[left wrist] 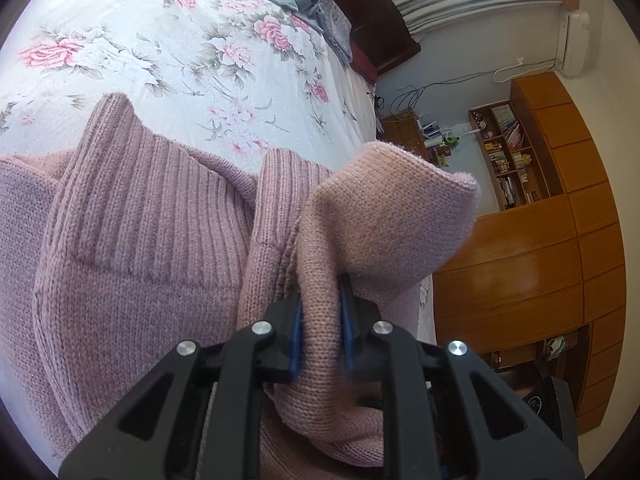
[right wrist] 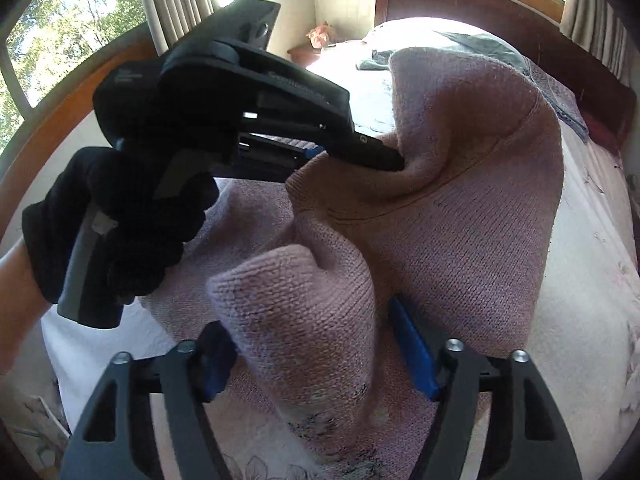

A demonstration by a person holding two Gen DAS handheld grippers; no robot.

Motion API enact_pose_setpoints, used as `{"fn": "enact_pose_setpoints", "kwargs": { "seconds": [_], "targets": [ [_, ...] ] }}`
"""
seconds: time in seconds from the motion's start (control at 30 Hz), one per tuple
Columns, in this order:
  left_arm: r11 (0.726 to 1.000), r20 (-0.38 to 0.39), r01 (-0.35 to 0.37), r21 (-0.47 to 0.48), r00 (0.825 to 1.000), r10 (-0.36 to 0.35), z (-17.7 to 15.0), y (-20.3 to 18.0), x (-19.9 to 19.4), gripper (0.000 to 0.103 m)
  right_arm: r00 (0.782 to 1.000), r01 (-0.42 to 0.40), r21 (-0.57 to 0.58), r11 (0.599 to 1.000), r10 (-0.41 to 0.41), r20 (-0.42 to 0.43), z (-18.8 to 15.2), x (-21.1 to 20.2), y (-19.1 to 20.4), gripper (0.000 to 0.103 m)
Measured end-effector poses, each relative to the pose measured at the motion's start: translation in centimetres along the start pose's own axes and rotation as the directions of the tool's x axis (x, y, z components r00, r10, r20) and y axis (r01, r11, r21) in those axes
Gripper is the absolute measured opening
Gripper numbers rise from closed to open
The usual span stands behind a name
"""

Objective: Fold small clothes

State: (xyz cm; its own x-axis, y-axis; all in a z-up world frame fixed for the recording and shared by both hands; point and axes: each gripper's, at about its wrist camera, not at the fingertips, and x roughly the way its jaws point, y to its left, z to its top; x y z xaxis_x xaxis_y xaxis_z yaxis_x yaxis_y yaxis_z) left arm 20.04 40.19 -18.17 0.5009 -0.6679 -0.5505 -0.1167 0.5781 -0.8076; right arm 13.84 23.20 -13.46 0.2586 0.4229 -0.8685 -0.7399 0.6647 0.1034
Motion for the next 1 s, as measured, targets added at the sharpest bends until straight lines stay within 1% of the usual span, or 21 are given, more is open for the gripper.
{"fn": "enact_pose_setpoints", "kwargs": {
  "seconds": [0.03,0.07,0.1,0.13,0.17,0.2,0.27,0.33,0.4,0.5,0.53,0.57,0.67,0.7,0.73,0.77,0.8,0.83,0.9,0.97,1.0],
  "targets": [
    [1.0,-0.003,-0.006,0.005,1.0,0.006,0.1,-0.1,0.0,0.017,0.999,-0.037,0.025,0.999,0.037,0.0,0.3,0.1,-0.4,0.026],
    [1.0,-0.006,-0.013,0.014,1.0,0.013,0.1,-0.3,-0.2,0.021,0.998,-0.064,0.055,0.996,0.064,0.007,0.5,0.0,-1.3,0.018],
    [0.999,-0.007,-0.025,0.026,1.0,0.025,0.1,-0.5,-0.4,0.022,0.996,-0.092,0.072,0.993,0.091,0.018,0.5,-0.4,-2.0,0.014],
    [0.999,-0.006,-0.034,0.038,0.999,0.035,0.1,-0.8,-0.7,0.029,0.993,-0.119,0.082,0.99,0.117,0.027,0.4,-0.8,-2.4,0.013],
    [0.998,-0.004,-0.041,0.054,0.999,0.041,-0.1,-1.1,-1.1,0.04,0.989,-0.143,0.092,0.985,0.14,0.038,0.3,-1.3,-2.9,0.013],
    [0.996,-0.001,-0.04,0.077,0.999,0.04,-0.3,-1.5,-1.4,0.044,0.987,-0.159,0.1,0.982,0.156,0.043,0.4,-1.5,-3.4,0.013],
    [0.992,-0.008,-0.048,0.119,0.999,0.049,-0.7,-2.0,-1.8,0.059,0.982,-0.185,0.11,0.977,0.18,0.055,0.5,-1.8,-4.2,0.013],
    [0.992,-0.021,-0.043,0.12,0.999,0.046,-1.1,-2.1,-1.8,0.066,0.975,-0.218,0.132,0.967,0.211,0.069,0.7,-2.0,-5.1,0.013],
    [0.998,-0.029,0.001,0.068,1.0,0.001,-1.3,-1.4,-1.8,0.068,0.964,-0.259,0.141,0.956,0.247,0.098,1.0,-2.6,-6.0,0.013],
    [0.997,-0.038,0.075,-0.002,0.996,-0.075,-0.9,-0.5,-1.4,0.069,0.96,-0.269,0.129,0.954,0.255,0.115,1.2,-3.1,-5.9,0.013],
    [0.995,-0.045,0.094,-0.019,0.994,-0.095,-0.7,-0.4,-1.0,0.073,0.958,-0.276,0.126,0.953,0.261,0.122,1.0,-3.5,-5.7,0.013],
    [0.994,-0.058,0.106,-0.029,0.993,-0.107,-0.5,-0.4,-0.6,0.076,0.956,-0.279,0.123,0.952,0.264,0.129,0.9,-3.8,-5.6,0.013],
    [0.994,-0.069,0.103,-0.03,0.992,-0.105,0.2,-0.8,0.6,0.077,0.951,-0.292,0.12,0.949,0.274,0.145,0.4,-4.5,-5.5,0.013],
    [0.993,-0.07,0.111,-0.033,0.991,-0.113,0.5,-0.9,0.9,0.077,0.95,-0.293,0.12,0.949,0.275,0.146,0.2,-4.7,-5.7,0.013],
    [0.994,-0.06,0.106,-0.028,0.992,-0.108,0.8,-1.2,1.0,0.071,0.949,-0.296,0.122,0.947,0.278,0.146,0.1,-4.6,-5.7,0.013],
    [0.995,-0.041,0.101,-0.013,0.994,-0.101,1.1,-1.5,1.1,0.048,0.947,-0.305,0.126,0.944,0.286,0.147,0.1,-4.5,-5.6,0.013],
    [0.995,-0.032,0.095,-0.003,0.995,-0.095,1.3,-1.7,1.2,0.039,0.943,-0.316,0.132,0.939,0.296,0.151,0.0,-4.6,-5.5,0.013],
    [0.997,-0.028,0.08,-0.002,0.996,-0.08,1.5,-1.8,1.3,0.027,0.94,-0.324,0.137,0.936,0.302,0.159,0.1,-4.5,-5.2,0.013],
    [0.997,-0.011,0.074,-0.002,0.997,-0.074,1.6,-2.1,1.2,0.023,0.937,-0.329,0.139,0.934,0.304,0.171,0.5,-4.3,-4.9,0.013],
    [0.997,0.03,0.071,0.007,0.997,-0.071,1.5,-2.5,0.1,0.022,0.927,-0.355,0.142,0.924,0.328,0.182,1.0,-4.2,-5.0,0.013],
    [0.996,0.061,0.084,0.012,0.995,-0.084,1.3,-2.7,-0.8,0.022,0.92,-0.372,0.14,0.918,0.344,0.187,0.9,-4.4,-4.7,0.013]
  ]
}}
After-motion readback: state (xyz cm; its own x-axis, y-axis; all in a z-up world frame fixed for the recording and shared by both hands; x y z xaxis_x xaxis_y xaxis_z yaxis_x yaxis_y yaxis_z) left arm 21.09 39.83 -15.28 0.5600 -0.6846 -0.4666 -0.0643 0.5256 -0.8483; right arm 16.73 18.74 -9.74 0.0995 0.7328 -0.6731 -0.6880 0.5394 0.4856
